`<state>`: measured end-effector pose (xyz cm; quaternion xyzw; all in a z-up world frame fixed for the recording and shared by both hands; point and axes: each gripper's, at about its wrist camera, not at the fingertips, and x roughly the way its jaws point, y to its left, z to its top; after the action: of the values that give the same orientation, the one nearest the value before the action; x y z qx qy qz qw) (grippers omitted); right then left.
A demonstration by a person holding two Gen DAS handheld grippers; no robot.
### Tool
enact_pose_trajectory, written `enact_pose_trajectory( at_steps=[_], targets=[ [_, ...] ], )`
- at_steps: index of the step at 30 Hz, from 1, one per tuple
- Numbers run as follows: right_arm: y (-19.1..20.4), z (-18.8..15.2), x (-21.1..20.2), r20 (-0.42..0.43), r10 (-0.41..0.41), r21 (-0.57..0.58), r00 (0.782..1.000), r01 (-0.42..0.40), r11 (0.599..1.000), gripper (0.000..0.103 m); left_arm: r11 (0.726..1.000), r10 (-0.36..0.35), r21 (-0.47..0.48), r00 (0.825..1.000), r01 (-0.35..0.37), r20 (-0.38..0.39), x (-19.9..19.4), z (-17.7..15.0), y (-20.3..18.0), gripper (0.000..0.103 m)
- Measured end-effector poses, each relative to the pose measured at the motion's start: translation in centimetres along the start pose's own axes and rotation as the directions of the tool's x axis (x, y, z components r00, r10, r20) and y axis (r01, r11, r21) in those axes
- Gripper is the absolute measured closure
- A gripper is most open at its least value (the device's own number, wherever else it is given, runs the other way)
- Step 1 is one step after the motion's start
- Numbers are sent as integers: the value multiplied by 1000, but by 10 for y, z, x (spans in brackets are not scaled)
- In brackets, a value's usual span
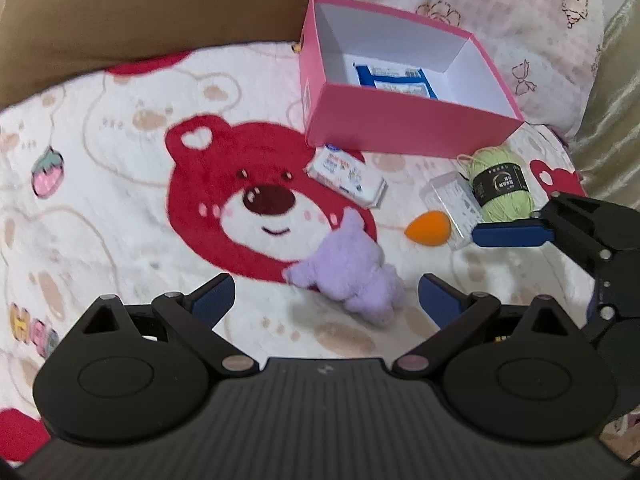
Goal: Organize objects
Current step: 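Withdraw the left gripper from the box toward the purple plush toy, then close the left gripper on the purple plush toy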
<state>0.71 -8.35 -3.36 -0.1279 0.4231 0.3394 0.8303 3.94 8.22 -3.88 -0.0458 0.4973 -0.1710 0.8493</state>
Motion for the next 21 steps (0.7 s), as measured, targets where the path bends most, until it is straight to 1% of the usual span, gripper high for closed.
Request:
enact_pose_trajectory(
  at_steps=[3,5,7,11,15,19,21],
  targets=[
    [-2,-5,9,-5,7,-1,1000,-7,1000,7,1000,-25,-19,1000,25,2,6,-4,-2,3],
    [-6,-9,15,-3,16,11,1000,-16,1000,8,1000,-13,-27,1000,13,9,10,-7,-4,3],
    [-10,-13,22,2,30,26,1000,-30,999,9,999,19,-47,1000,-18,23,15,-10,-6,4],
    [-14,-18,35,15,42,47,999,-42,998,11,997,-8,-76,1000,7,-11,28,-13,-7,5],
    [-16,-23,45,26,62,61,998,-64,996,13,997,-7,-82,1000,5,-17,38,-16,-9,6],
    [-18,-29,54,28,69,57,997,-71,996,13,986,5,-166,1000,-5,1,53,-16,-5,6],
    [-19,-31,59,25,72,63,997,-73,995,13,980,-15,-199,1000,17,10,61,-16,-3,7]
  ],
)
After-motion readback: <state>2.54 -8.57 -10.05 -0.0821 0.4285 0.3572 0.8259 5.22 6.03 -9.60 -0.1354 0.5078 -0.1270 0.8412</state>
